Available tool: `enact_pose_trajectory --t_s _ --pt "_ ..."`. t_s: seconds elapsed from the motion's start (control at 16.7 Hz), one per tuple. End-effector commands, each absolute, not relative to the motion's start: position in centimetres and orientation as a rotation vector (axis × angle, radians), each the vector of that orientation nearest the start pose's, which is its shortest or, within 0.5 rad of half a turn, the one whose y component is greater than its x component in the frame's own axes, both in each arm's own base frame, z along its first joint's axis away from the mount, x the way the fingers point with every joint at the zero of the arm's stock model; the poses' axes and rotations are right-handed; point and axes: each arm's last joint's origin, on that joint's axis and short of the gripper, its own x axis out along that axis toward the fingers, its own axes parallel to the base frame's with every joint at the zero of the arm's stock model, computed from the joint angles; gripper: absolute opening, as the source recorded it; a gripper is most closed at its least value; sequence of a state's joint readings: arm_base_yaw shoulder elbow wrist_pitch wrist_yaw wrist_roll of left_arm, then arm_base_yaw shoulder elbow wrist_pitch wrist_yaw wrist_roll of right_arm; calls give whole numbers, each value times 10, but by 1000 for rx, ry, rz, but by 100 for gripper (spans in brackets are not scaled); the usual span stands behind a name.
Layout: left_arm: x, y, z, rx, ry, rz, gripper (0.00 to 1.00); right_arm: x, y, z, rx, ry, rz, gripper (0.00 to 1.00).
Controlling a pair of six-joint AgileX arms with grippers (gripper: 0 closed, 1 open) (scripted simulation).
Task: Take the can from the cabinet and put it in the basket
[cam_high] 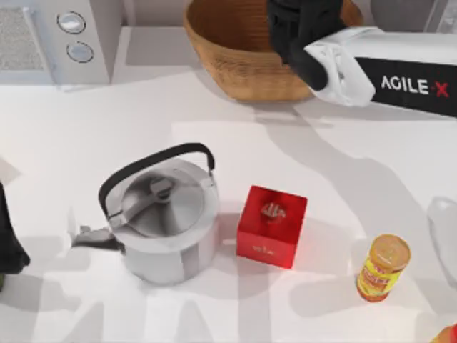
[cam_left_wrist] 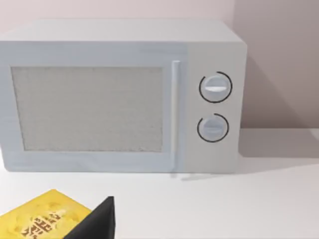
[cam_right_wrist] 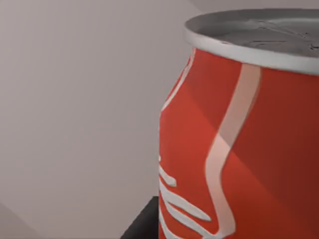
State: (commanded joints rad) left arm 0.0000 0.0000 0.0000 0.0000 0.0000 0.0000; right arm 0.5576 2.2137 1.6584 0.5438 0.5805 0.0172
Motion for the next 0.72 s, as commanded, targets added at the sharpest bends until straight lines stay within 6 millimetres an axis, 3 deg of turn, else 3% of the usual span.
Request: enact_pose_trajectory --t_s 0.24,0.72 --pt "106 -1 160 0 0 0 100 447 263 227 -4 14 1 0" --pt "106 -1 160 0 0 0 100 468 265 222 0 3 3 0"
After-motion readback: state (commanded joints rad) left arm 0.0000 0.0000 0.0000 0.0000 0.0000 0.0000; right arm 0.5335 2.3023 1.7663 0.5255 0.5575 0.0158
